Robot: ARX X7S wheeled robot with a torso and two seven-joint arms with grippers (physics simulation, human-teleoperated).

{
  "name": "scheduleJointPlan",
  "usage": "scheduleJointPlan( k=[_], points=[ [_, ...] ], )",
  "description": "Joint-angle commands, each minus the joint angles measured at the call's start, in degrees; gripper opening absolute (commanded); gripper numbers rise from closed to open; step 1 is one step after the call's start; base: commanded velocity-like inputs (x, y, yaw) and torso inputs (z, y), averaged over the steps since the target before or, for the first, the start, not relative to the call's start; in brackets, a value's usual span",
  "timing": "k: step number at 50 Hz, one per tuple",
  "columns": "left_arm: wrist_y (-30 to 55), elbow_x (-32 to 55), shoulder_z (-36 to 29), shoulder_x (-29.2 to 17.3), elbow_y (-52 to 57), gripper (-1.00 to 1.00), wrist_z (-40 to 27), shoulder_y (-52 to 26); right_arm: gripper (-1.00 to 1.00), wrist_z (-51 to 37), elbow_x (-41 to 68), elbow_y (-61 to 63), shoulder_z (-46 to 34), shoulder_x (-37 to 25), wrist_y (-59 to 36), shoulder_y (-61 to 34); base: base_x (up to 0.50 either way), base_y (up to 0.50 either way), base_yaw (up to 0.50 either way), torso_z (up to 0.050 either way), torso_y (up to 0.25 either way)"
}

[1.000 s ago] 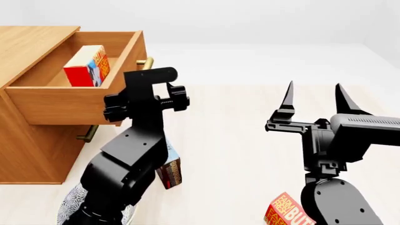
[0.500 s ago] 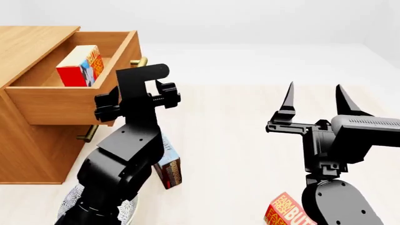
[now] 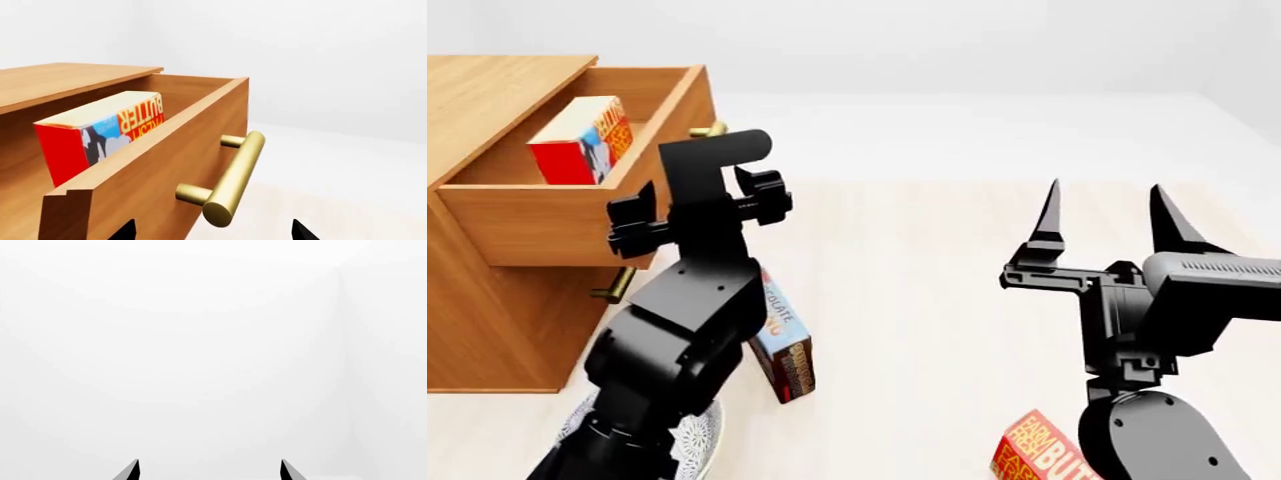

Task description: Put the butter at the front in the top drawer of the cabinet and close it.

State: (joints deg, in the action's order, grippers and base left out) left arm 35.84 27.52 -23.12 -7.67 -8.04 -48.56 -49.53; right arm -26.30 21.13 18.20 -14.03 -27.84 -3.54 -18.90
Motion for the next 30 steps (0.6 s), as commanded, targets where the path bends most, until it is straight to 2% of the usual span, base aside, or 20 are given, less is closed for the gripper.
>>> scheduleJointPlan(
  k=[1, 30],
  points=[
    [-0.37, -1.32, 0.87, -0.90, -1.69, 1.00, -1.24, -1.27, 1.00, -0.06, -0.04, -0.16, -0.21, 0.05, -0.06, -0.21, 0.00, 0.00, 0.00, 0.000, 0.000],
    [-2.85, -2.32, 2.27, -2.26, -8.38, 1.00, -2.34, -3.65, 1.00, -0.26, -0.14, -0.47, -0.66, 0.12, -0.24, -0.77, 0.00, 0.00, 0.00, 0.000, 0.000]
  ],
)
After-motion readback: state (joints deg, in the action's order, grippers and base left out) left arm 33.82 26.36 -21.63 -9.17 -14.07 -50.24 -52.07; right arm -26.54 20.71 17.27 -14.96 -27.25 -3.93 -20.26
